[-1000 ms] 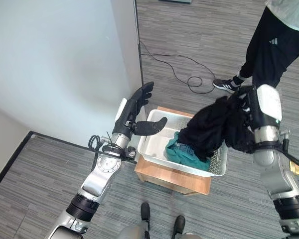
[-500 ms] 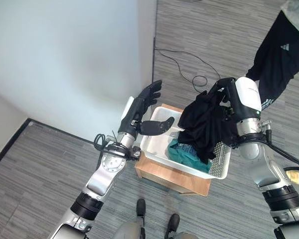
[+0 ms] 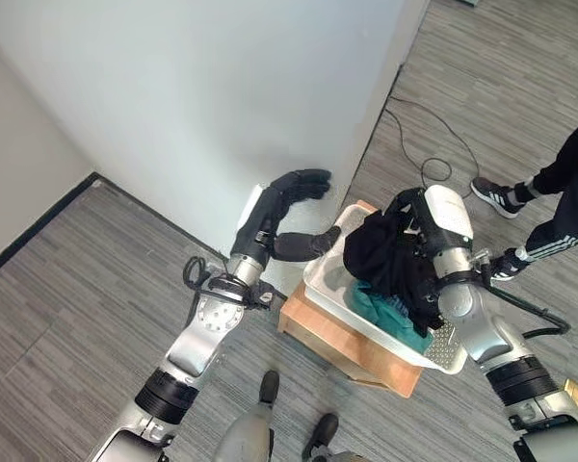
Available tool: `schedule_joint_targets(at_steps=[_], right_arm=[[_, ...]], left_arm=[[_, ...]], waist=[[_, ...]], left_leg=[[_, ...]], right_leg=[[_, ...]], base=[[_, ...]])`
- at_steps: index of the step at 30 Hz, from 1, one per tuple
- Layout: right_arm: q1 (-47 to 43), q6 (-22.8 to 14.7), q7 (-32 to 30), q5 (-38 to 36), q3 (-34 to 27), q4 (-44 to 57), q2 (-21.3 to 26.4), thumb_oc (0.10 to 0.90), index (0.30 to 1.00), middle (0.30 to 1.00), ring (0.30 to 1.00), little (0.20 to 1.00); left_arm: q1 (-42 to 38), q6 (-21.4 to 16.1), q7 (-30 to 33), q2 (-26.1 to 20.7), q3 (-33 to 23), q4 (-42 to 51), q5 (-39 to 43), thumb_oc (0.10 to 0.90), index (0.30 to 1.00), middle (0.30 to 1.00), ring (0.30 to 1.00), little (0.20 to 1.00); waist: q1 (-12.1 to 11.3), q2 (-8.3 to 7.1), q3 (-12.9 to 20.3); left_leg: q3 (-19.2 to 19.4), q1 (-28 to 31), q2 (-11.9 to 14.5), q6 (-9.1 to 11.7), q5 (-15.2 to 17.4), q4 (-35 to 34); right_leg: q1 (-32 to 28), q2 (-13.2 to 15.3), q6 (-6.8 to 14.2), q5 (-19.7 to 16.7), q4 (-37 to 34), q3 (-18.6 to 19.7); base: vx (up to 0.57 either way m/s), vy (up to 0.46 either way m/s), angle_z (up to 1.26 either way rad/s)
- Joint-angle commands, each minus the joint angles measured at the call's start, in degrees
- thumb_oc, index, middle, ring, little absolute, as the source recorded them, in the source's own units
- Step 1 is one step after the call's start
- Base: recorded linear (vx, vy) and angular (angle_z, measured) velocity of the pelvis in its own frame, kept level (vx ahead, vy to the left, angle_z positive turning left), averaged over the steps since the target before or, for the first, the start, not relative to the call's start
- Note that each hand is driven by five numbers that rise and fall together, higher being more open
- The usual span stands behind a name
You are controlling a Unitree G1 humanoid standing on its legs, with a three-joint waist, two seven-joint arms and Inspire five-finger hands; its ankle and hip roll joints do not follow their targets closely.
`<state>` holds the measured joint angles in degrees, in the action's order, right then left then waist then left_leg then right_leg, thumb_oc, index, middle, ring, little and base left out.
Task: Pick up bed clothes into laundry basket.
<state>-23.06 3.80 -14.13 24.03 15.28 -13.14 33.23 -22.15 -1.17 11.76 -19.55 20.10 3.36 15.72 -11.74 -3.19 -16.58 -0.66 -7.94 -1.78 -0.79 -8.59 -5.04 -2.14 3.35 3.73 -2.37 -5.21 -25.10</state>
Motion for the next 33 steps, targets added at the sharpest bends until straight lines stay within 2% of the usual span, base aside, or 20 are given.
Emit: schedule_joint_targets(at_steps=[1, 2, 3, 10, 19, 22, 26, 29, 30, 31, 33], right_arm=[[1.2, -1.9, -2.3, 2.0, -2.4, 3.1, -0.2, 0.400, 0.300, 0.300, 0.300, 0.300], [1.3, -1.9, -2.3, 2.0, -2.4, 3.2, -0.2, 0.422, 0.333, 0.333, 0.333, 0.333], [3.2, -1.8, -2.1, 1.9, -2.8, 2.8, -0.9, 0.800, 0.900, 0.900, 0.900, 0.900], [2.5, -1.4, -3.1, 3.6, -4.9, 5.7, 0.6, 0.800, 0.900, 0.900, 0.900, 0.900], [-2.2, -2.9, -6.1, 3.7, -9.9, 14.6, 4.1, 0.800, 0.900, 0.900, 0.900, 0.900], [-2.5, -3.4, -6.4, 3.1, -10.6, 16.7, 4.0, 0.800, 0.900, 0.900, 0.900, 0.900], [-1.5, -6.1, -5.5, -0.3, -10.9, 21.6, 1.9, 0.800, 0.900, 0.900, 0.900, 0.900], [1.9, -9.5, -3.8, -3.1, -10.8, 26.2, 0.9, 0.800, 0.900, 0.900, 0.900, 0.900], [4.6, -11.4, -3.0, -4.0, -11.0, 29.3, 0.4, 0.800, 0.900, 0.900, 0.900, 0.900], [4.8, -11.4, -2.9, -4.0, -11.0, 29.5, 0.3, 0.800, 0.900, 0.900, 0.900, 0.900], [8.9, -13.8, -2.0, -5.3, -11.2, 33.2, -1.0, 0.800, 0.900, 0.900, 0.900, 0.900]], left_arm=[[-5.3, -7.2, 1.1, 1.6, -1.2, 4.6, 0.0, 0.800, 0.900, 0.900, 0.900, 0.900], [-5.3, -7.2, 1.1, 1.6, -1.2, 4.6, 0.0, 0.800, 0.900, 0.900, 0.900, 0.900], [-5.2, -7.3, 0.9, 1.7, -0.9, 4.8, 0.1, 0.800, 0.900, 0.900, 0.900, 0.900], [-4.1, -6.9, 0.8, 0.8, -1.6, 5.1, 0.3, 0.800, 0.900, 0.900, 0.900, 0.900], [-1.2, -7.1, 0.7, -1.2, -3.1, 6.8, -0.9, 0.800, 0.900, 0.900, 0.900, 0.900], [-0.8, -7.2, 0.9, -1.3, -3.6, 7.2, -1.0, 0.800, 0.900, 0.900, 0.900, 0.900], [0.3, -7.9, 2.1, -1.7, -5.5, 8.6, -1.9, 0.800, 0.900, 0.900, 0.900, 0.900], [5.2, -9.0, 3.6, -3.6, -9.6, 12.8, -4.8, 0.800, 0.900, 0.900, 0.900, 0.900], [10.5, -10.4, 4.4, -4.5, -13.3, 16.1, -5.9, 0.800, 0.900, 0.900, 0.900, 0.900], [10.8, -10.3, 4.3, -4.5, -13.4, 16.4, -5.9, 0.800, 0.900, 0.900, 0.900, 0.900], [19.9, -12.7, 6.5, -5.9, -20.7, 20.1, -7.6, 0.800, 0.900, 0.900, 0.900, 0.900]], waist=[[-1.0, -0.61, 3.5], [-1.1, -0.62, 3.6], [-0.6, -0.29, 3.5], [0.7, 0.53, 4.0], [3.1, 2.00, 7.1], [3.4, 2.32, 7.6], [3.4, 2.86, 8.3], [2.5, 3.05, 8.5], [1.4, 3.20, 8.3], [1.6, 3.23, 8.5], [-0.8, 3.75, 8.3]], left_leg=[[2.9, 0.4, 5.3, 4.3, 5.9, 0.0], [2.9, 0.4, 5.3, 4.3, 5.9, 0.0], [3.0, 0.6, 5.3, 4.2, 5.9, 0.0], [4.1, 2.1, 5.4, 4.1, 6.3, 0.0], [5.7, 4.4, 5.5, 4.2, 7.2, 0.0], [6.0, 4.7, 5.6, 4.2, 7.3, 0.0], [6.0, 5.1, 5.6, 4.4, 7.3, 0.0], [5.0, 5.4, 5.6, 5.0, 6.8, 0.0], [4.3, 5.4, 5.6, 5.5, 6.5, 0.0], [4.2, 5.2, 5.6, 5.4, 6.2, 0.0], [3.1, 5.0, 5.7, 6.4, 5.3, 0.0]], right_leg=[[-3.9, 4.4, 4.2, 5.4, 0.2, -2.1], [-3.9, 4.3, 4.2, 5.4, 0.2, -2.1], [-4.0, 4.4, 4.2, 5.5, 0.2, -2.1], [-4.7, 4.6, 4.1, 5.7, 0.2, -0.7], [-5.7, 4.8, 4.2, 6.1, 0.2, 0.7], [-5.9, 4.8, 4.2, 6.1, 0.2, 0.8], [-6.4, 4.7, 4.0, 6.3, 0.2, 0.6], [-7.6, 4.4, 3.5, 6.8, 0.2, -0.2], [-8.3, 4.1, 3.1, 7.4, 0.2, -1.0], [-8.2, 4.1, 3.1, 7.1, 0.2, -1.2], [-9.1, 3.6, 2.6, 8.1, 0.2, -2.8]], base=[[-0.02, -0.005, 0.16], [-0.02, -0.006, 0.17], [-0.01, -0.004, 0.13], [0.00, -0.002, -0.07], [0.01, -0.009, -0.09], [-0.01, -0.013, -0.03], [0.00, -0.022, -0.03], [-0.02, -0.106, 0.01], [-0.02, -0.115, 0.16], [-0.05, -0.172, 0.24], [-0.06, -0.148, 0.26]])
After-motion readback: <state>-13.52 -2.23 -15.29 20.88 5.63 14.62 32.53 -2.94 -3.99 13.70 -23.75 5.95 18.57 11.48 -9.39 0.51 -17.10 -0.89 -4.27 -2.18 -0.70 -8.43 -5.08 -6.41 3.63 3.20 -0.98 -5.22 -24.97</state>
